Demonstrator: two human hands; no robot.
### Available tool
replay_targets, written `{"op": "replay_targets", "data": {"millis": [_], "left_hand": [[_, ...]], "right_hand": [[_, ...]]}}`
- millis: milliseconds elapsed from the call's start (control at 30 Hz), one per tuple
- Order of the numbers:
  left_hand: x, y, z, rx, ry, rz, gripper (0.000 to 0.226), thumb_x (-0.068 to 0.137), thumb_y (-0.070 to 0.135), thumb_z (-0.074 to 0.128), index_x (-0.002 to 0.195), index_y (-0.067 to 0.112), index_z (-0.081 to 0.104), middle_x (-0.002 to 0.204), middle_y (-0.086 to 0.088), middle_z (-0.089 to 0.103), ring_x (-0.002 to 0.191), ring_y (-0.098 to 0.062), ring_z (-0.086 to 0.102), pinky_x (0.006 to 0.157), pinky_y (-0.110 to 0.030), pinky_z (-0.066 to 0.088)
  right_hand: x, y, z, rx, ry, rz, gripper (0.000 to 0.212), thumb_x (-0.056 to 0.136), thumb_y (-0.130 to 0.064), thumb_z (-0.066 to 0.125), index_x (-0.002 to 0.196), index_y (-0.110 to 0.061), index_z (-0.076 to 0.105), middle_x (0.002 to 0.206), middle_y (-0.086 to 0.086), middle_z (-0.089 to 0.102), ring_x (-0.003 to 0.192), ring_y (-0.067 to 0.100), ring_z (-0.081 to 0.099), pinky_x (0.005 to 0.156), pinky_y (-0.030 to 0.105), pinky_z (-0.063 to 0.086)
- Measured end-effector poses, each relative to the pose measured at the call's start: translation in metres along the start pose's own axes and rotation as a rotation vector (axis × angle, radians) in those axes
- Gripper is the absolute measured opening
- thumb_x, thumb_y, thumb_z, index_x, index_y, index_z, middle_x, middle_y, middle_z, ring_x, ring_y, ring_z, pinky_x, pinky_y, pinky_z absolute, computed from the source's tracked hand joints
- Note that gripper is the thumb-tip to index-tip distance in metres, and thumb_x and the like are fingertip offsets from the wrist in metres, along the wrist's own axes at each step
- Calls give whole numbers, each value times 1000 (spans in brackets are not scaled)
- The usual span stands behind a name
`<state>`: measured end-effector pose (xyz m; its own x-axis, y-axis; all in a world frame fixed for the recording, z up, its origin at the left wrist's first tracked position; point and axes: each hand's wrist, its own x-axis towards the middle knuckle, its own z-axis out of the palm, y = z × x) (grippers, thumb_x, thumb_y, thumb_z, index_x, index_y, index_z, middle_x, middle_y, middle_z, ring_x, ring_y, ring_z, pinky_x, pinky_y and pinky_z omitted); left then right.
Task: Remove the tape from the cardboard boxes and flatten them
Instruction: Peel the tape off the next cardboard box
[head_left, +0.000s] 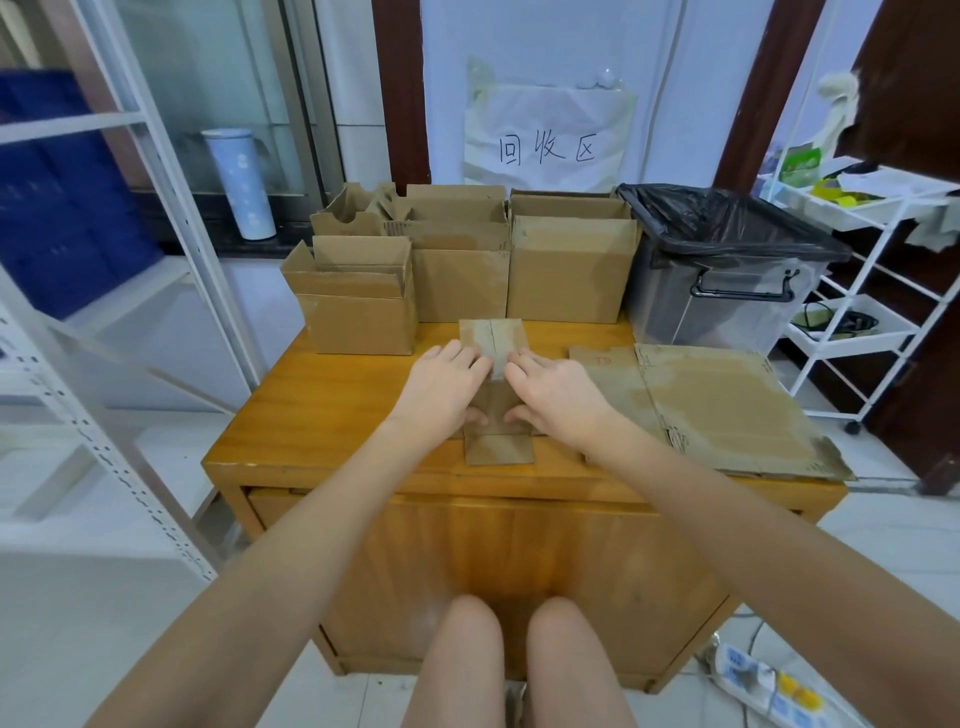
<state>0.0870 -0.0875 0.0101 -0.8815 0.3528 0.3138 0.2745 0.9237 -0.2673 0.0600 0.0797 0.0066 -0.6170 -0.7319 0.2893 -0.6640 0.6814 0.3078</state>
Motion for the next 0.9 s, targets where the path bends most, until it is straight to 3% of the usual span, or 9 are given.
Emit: {"op": "replay_targets", "data": {"millis": [67, 267, 400, 567, 700, 833, 900], "left_hand": [[-1, 0, 0, -6, 8, -4, 64, 85, 50, 61, 135, 15, 43, 142, -4, 44, 123, -22, 43, 97, -30, 34], [0, -1, -2, -27, 23, 6, 62, 88, 49, 57, 136, 12, 44, 143, -7, 45, 123, -23, 45, 98, -31, 35], [-2, -1, -1, -50, 53, -12, 64, 88, 50, 59, 138, 14, 42, 144, -6, 43, 124, -22, 43, 99, -31, 36], [-2, 4, -2, -46, 37, -26, 78, 78, 56, 67, 138, 12, 41, 143, -5, 44, 123, -21, 42, 98, -29, 36], [-2, 4, 0, -21, 37, -42, 77, 78, 60, 65, 135, 14, 43, 140, -4, 46, 122, -20, 42, 97, -29, 36], [1, 8, -1, -2, 41, -66, 73, 78, 62, 63, 130, 14, 45, 133, -4, 50, 118, -21, 44, 94, -30, 37], [2, 10, -2, 2, 42, -75, 71, 78, 62, 63, 128, 14, 46, 131, -4, 51, 116, -21, 45, 93, -29, 37]], "right_hand": [[2, 3, 8, 11, 57, -31, 64, 38, -38, 95, 80, 0, 66, 87, 16, 72, 82, 30, 72, 37, 28, 50], [3, 8, 11, -15, 222, -88, 51, 51, -34, 93, 78, 0, 65, 84, 15, 72, 80, 28, 73, 36, 26, 49], [-2, 9, 11, 25, 269, -66, 45, 61, -32, 89, 86, -2, 68, 96, 15, 72, 89, 28, 72, 45, 29, 54], [-8, 6, 15, -4, 174, -11, 68, 47, -45, 91, 96, -5, 67, 110, 11, 70, 104, 25, 68, 49, 28, 53], [-1, 5, 11, 21, 176, -36, 62, 42, -36, 95, 85, -3, 66, 93, 11, 72, 91, 27, 71, 41, 27, 51], [3, 9, 7, 20, 226, -100, 47, 57, -31, 90, 81, 1, 65, 80, 14, 70, 77, 29, 72, 41, 27, 47], [4, 10, 6, 15, 266, -85, 44, 57, -34, 90, 77, -1, 66, 72, 10, 69, 62, 24, 68, 38, 21, 40]]}}
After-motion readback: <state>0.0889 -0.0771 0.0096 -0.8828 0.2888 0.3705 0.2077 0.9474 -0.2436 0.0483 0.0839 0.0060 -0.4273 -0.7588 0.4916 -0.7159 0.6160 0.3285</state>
